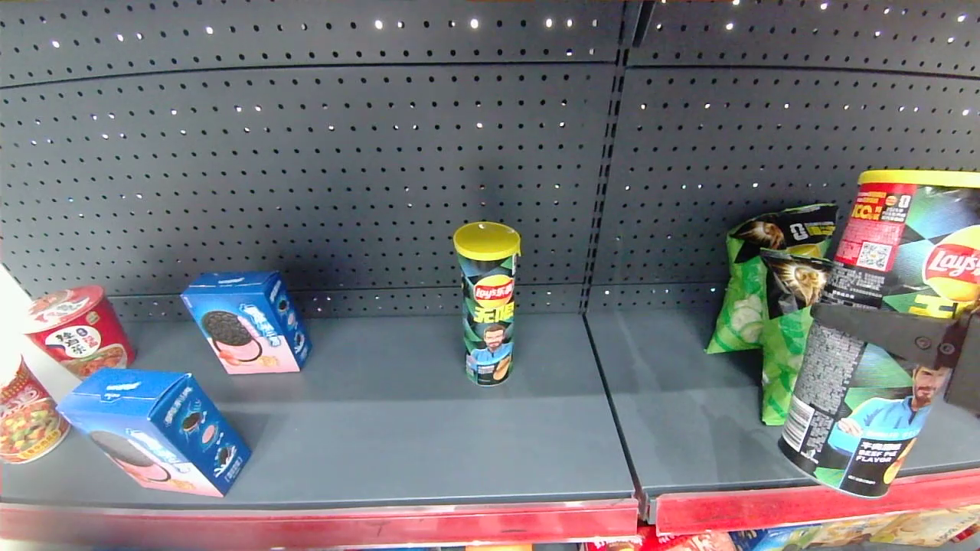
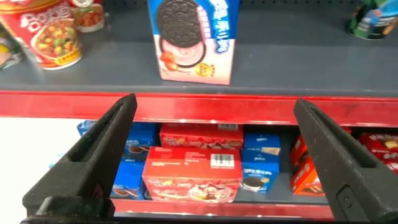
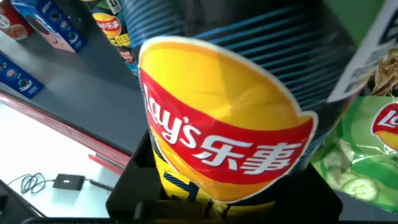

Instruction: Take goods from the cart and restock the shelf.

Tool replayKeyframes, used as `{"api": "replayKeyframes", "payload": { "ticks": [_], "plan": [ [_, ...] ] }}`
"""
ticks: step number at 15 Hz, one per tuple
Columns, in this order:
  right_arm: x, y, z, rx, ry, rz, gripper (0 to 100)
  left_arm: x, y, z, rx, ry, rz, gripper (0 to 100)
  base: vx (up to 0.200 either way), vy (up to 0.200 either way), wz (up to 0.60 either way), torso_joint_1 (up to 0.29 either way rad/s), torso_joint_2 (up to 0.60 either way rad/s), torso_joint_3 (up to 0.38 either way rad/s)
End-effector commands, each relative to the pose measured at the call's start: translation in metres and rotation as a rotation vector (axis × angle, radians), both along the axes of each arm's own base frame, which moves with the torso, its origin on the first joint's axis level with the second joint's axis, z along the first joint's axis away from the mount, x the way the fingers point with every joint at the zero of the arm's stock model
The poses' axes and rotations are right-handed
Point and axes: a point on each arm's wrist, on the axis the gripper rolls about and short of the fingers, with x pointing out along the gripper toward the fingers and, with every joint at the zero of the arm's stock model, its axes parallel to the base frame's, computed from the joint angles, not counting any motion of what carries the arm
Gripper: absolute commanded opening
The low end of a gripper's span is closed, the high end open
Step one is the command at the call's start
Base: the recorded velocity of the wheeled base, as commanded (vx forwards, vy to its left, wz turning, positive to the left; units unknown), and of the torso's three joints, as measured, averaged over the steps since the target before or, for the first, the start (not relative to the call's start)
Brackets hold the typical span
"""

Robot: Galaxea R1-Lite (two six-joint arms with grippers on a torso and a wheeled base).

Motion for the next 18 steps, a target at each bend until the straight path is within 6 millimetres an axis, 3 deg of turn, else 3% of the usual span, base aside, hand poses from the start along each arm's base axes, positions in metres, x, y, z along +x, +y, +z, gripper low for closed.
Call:
{"api": "replayKeyframes", "payload": {
  "ticks": [1,2,3,4,6,7,9,12,13,14,16,18],
  "plan": [
    [0.000,0.000,-0.002,-0.003,0.007,-0.001,0,0.000,-0.002,0.000,0.009,-0.003,-0.065,100,0.000,0.000,0.00,0.000,0.00,0.000],
    [0.000,0.000,0.001,0.002,-0.005,0.002,0,-0.004,-0.004,0.020,0.021,-0.085,-0.157,100,0.000,0.000,0.00,0.000,0.00,0.000],
    [0.000,0.000,0.005,0.008,-0.017,0.002,0,-0.006,-0.007,0.080,-0.145,-0.154,-0.295,100,0.000,0.000,0.00,0.000,0.00,0.000],
    [0.000,0.000,0.007,0.011,-0.022,0.002,0,0.005,-0.010,0.099,-0.208,-0.103,-0.378,100,0.000,0.000,0.00,0.000,0.00,0.000],
    [0.000,-0.001,0.010,0.015,-0.032,-0.007,0,0.027,-0.010,0.124,-0.125,-0.085,-0.419,100,0.000,0.000,0.00,0.000,0.00,0.000],
    [0.001,-0.002,0.016,0.021,-0.047,-0.010,0,0.048,-0.009,0.145,-0.094,-0.108,-0.430,100,0.000,0.000,0.00,0.000,0.00,0.000],
    [0.003,-0.001,0.019,0.026,-0.056,-0.009,0,0.069,-0.011,0.157,-0.085,-0.087,-0.508,100,0.000,0.000,0.00,0.000,0.00,0.000],
    [0.002,-0.005,0.018,0.029,-0.056,-0.029,0,0.131,-0.019,0.173,-0.027,-0.004,-0.585,100,0.000,0.000,0.00,0.000,0.00,0.000],
    [0.002,-0.005,0.018,0.029,-0.056,-0.031,0,0.133,-0.019,0.173,-0.024,-0.004,-0.589,100,0.000,0.000,0.00,0.000,0.00,0.000],
    [0.001,-0.007,0.021,0.036,-0.071,-0.043,0,0.166,-0.023,0.170,0.016,-0.016,-0.601,100,0.000,0.000,0.00,0.000,0.00,0.000],
    [-0.003,-0.010,0.025,0.042,-0.088,-0.052,0,0.184,-0.024,0.165,0.024,-0.001,-0.596,100,0.000,0.000,0.00,0.000,0.00,0.000],
    [-0.003,-0.012,0.025,0.043,-0.092,-0.066,0,0.184,-0.024,0.166,0.024,-0.009,-0.595,100,0.000,0.000,0.00,0.000,0.00,0.000]
  ]
}}
